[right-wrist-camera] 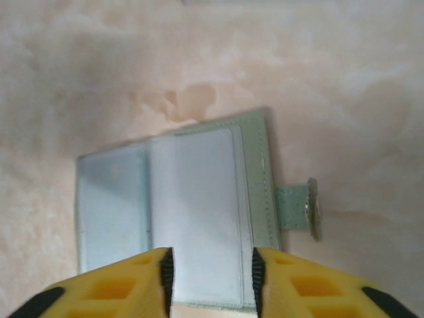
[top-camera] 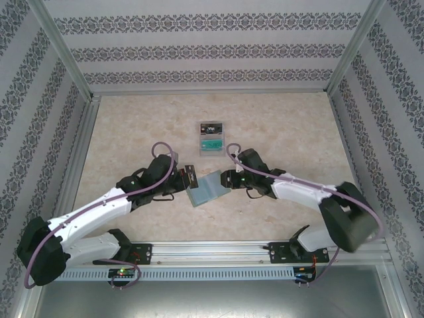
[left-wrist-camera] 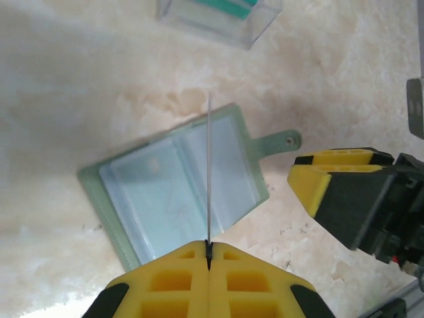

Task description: Take the credit cards out of the card holder

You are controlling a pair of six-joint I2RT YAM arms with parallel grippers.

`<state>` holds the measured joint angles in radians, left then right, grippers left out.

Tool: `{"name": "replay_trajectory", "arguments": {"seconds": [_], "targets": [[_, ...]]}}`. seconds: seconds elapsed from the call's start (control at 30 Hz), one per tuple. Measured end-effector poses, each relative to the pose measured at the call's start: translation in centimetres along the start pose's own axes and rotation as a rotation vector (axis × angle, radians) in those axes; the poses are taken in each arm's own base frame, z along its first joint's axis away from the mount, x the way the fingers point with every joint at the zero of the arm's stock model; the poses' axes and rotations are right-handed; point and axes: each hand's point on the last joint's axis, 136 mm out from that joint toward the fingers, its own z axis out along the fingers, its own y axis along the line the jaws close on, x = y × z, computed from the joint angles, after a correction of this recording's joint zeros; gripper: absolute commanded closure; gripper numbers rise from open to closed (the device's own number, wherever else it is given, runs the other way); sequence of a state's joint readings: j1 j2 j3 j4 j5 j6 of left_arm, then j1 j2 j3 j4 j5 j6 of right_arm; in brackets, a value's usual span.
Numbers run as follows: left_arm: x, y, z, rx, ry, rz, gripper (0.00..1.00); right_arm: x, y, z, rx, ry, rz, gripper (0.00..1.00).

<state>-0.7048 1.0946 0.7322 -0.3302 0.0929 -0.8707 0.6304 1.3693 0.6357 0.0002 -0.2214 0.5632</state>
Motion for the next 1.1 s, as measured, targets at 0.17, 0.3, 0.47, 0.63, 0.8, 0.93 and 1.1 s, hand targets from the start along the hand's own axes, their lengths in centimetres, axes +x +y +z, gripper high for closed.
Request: {"name": "replay_trajectory", "arguments": {"seconds": [0.17,0.3,0.47,0.63,0.8,0.93,1.1], "targets": [[-3.4,-2.2,-0.5,-0.084,-0.014,0.199,1.0,-1.6,0.3,-3.6,0.005,-0.147,-0.039,0.24],[-5.9,-3.4,0.3,-0.171,-0.027,0.374,1.0,-1.6,-0.3,-5.7,0.026,-0.225,-0.048,0.06],[-8.2,-4.2,2.2,-0.293,-0.041,0.659,1.0,-2.3,-0.7,-8.5,0.041,-0.334,-0.047,0.02],[-9.6,-4.0,3.9,-0.375,-0.025,0.916,1.0,-2.8,-0.8,-10.4,0.044,-0.413,-0.045,0.02],[-12.3,-5.5,5.3,-0.444,-0.05,1.181,1.0,-2.8,-1.6,-11.1,0.067,-0.442,-0.031,0.02],[-13.6,-6.2,7.0,-0.481,-0.064,1.372,1.0,-2.7,-1.8,-11.5,0.071,-0.455,-0.027,0.02],[-14.7,-6.6,9.2,-0.497,-0.019,1.529,1.0,-2.8,-2.5,-12.1,0.093,-0.486,-0.014,0.02]]}}
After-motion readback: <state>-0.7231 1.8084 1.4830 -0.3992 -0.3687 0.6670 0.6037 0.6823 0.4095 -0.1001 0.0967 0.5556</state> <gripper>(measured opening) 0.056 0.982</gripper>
